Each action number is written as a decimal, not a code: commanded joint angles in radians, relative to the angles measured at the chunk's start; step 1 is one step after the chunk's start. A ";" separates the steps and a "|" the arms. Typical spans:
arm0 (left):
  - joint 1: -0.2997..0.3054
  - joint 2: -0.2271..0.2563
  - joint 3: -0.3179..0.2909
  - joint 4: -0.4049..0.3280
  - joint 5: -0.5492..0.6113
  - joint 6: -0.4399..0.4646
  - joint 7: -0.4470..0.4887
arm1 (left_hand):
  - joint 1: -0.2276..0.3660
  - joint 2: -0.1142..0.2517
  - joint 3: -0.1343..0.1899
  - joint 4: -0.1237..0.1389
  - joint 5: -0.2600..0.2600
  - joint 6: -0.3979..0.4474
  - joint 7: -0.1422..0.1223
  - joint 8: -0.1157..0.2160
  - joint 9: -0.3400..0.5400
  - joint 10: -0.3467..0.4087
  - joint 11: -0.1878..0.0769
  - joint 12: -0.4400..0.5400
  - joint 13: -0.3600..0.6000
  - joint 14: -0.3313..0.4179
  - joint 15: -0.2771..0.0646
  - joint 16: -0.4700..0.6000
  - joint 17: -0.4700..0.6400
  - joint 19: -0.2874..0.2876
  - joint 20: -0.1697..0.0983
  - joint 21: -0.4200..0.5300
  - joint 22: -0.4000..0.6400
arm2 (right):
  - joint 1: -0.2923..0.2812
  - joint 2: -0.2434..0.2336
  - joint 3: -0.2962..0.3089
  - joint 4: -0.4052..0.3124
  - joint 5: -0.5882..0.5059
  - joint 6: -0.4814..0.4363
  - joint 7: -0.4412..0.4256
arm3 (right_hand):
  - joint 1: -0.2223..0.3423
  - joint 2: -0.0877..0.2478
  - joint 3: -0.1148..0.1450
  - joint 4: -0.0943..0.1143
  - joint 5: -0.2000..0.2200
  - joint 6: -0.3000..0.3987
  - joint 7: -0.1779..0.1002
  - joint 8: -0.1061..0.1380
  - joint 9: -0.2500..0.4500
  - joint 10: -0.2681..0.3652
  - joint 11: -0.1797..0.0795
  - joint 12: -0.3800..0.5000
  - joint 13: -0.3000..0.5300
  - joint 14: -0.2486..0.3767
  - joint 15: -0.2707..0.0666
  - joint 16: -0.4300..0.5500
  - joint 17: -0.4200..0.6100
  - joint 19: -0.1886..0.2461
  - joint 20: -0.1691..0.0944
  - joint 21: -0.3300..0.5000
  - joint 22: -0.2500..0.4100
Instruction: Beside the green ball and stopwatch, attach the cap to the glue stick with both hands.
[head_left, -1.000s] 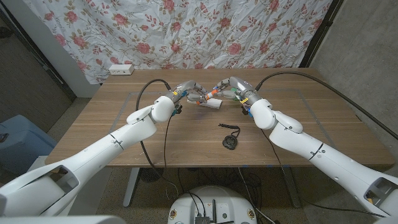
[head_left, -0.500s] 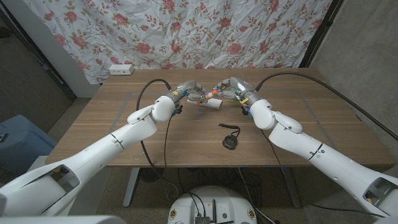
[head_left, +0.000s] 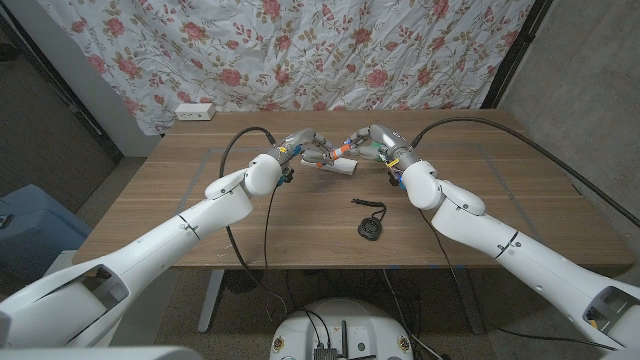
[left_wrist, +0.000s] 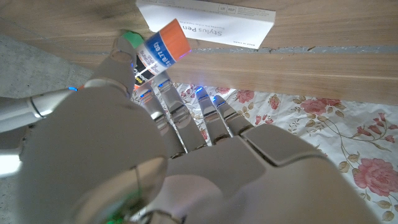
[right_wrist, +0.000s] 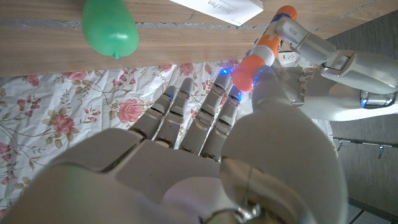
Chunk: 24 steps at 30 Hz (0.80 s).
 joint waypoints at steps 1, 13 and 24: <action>0.004 0.001 -0.002 -0.005 -0.001 0.004 0.004 | -0.072 0.079 0.012 0.004 0.007 0.087 0.080 0.008 0.004 0.028 -0.018 0.004 0.010 -0.001 -0.108 -0.001 0.002 -0.004 -0.038 0.004 0.002 | -0.010 0.001 -0.002 -0.015 0.000 -0.014 -0.011 | 0.002 0.013 -0.005 0.000 0.007 0.013 0.000 -0.002 0.003 -0.003 0.003 0.000 0.004 -0.004 -0.139 0.006 0.005 0.000 -0.001 0.000 0.003; 0.005 0.004 -0.002 -0.007 0.001 0.003 0.003 | -0.072 0.080 0.013 0.004 0.007 0.087 0.080 0.008 0.004 0.028 -0.018 0.004 0.010 -0.001 -0.109 -0.001 0.002 -0.004 -0.038 0.005 0.002 | -0.006 0.006 -0.005 -0.017 -0.001 -0.012 -0.013 | 0.003 0.014 -0.007 -0.001 0.007 0.018 0.000 -0.003 0.003 -0.001 0.003 0.001 0.004 -0.004 -0.139 0.007 0.005 0.002 -0.002 0.001 0.003; 0.004 0.003 -0.001 -0.003 -0.002 0.005 -0.001 | -0.073 0.080 0.013 0.004 0.007 0.089 0.078 0.009 0.004 0.028 -0.018 0.004 0.010 -0.001 -0.109 -0.001 0.002 -0.004 -0.037 0.004 0.002 | 0.006 0.008 -0.011 -0.015 0.002 -0.019 0.003 | 0.002 0.014 -0.009 0.000 0.007 0.020 0.000 -0.004 0.004 0.001 0.003 0.001 0.004 -0.003 -0.139 0.008 0.005 0.003 -0.001 0.001 0.003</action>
